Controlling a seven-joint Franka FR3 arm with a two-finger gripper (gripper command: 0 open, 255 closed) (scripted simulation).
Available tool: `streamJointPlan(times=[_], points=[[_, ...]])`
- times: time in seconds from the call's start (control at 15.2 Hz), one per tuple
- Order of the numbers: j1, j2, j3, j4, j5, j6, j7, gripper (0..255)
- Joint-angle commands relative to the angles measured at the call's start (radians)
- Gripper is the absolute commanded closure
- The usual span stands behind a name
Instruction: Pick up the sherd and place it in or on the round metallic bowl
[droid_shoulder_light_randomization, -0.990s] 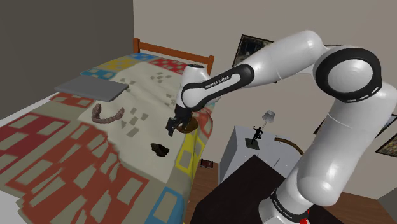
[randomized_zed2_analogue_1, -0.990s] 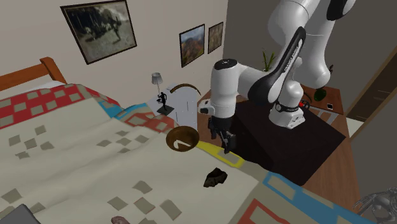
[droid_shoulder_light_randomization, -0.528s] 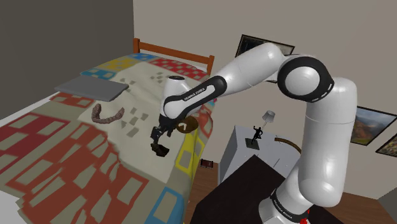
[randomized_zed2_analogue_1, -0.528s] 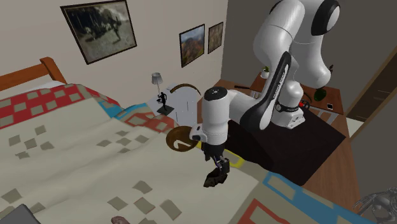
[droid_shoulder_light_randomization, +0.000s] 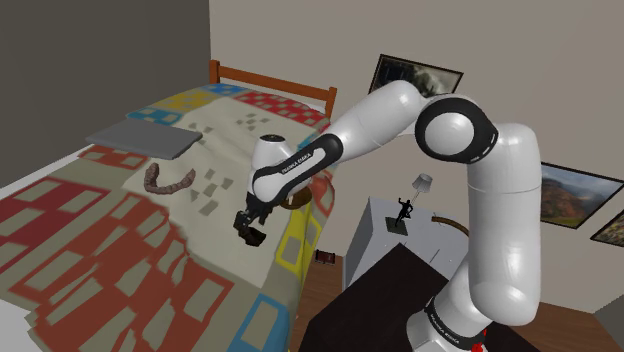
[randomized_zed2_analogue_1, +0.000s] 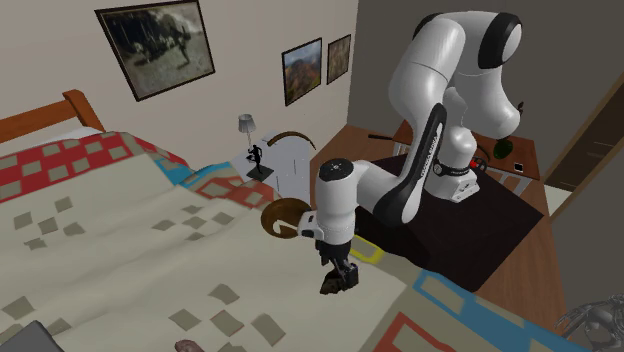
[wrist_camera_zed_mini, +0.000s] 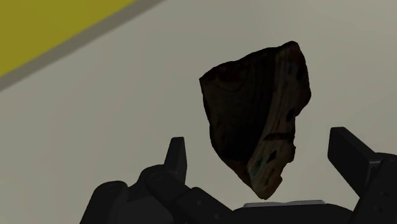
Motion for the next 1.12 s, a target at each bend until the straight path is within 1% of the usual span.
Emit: streamJointPlan(times=[0.0,0.46,0.53,1.06], points=[[0.003,0.018,-0.002,0.007,-0.002,0.012,0.001,0],[0.003,0.018,-0.002,0.007,-0.002,0.011,0.001,0],[0.003,0.018,-0.002,0.007,-0.002,0.011,0.001,255],[0.001,0.013,-0.001,0.001,-0.001,0.012,-0.001,255]])
